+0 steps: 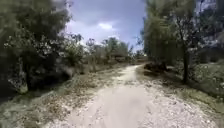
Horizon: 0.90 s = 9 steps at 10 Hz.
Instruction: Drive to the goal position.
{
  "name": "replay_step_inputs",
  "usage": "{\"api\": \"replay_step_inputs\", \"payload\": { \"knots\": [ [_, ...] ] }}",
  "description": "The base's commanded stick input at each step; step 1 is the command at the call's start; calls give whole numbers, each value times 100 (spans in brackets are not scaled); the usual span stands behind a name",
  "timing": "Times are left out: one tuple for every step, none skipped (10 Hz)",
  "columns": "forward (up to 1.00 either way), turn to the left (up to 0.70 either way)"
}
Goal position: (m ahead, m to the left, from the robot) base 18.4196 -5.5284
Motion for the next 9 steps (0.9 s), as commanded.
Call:
{"api": "replay_step_inputs", "payload": {
  "knots": [
    [50, 0],
    [50, 0],
    [50, 0],
    [50, 0],
    [50, 0],
    [50, 0],
    [50, 0],
    [50, 0],
    [50, 0]
  ]
}}
